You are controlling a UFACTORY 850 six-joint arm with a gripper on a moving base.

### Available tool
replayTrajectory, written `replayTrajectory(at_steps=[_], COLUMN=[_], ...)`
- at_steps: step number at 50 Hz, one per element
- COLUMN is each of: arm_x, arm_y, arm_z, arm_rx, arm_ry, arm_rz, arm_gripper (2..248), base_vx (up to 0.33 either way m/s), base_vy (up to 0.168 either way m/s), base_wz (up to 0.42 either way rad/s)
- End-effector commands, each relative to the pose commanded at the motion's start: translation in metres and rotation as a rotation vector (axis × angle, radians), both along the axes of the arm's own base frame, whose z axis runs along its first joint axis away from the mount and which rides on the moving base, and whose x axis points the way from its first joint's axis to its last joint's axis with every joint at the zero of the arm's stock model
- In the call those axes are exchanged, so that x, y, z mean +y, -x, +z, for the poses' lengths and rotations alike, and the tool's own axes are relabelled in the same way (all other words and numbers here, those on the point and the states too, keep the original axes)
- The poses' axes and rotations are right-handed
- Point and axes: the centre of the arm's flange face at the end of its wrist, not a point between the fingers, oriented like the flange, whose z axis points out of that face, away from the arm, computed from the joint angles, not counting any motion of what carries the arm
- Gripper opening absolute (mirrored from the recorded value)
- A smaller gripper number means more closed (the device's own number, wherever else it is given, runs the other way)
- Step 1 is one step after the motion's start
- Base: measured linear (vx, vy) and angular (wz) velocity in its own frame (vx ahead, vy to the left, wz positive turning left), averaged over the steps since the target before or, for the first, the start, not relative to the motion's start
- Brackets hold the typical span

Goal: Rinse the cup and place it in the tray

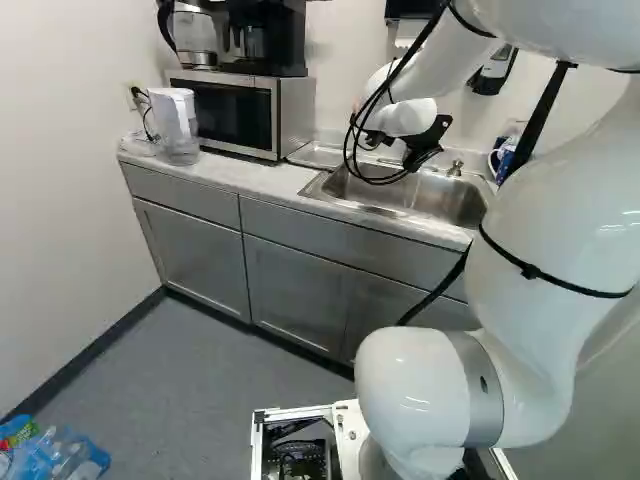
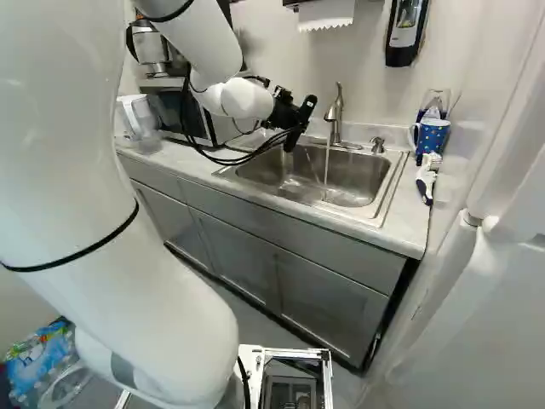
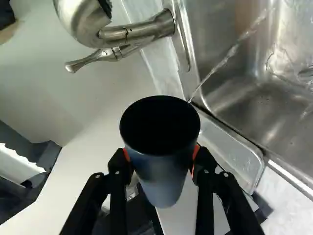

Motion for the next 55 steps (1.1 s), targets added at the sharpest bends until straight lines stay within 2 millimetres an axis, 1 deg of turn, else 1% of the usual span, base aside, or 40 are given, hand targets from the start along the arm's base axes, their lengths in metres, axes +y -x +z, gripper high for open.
replayTrajectory(at_steps=[55], arm_x=[0.0000], arm_y=[0.0000], arm_z=[0.0000], arm_rx=[0.104], arm_ry=[0.541], arm_rz=[0.148], arm_gripper=[126], base_vx=[0.000], base_vy=[0.000], base_wz=[0.000])
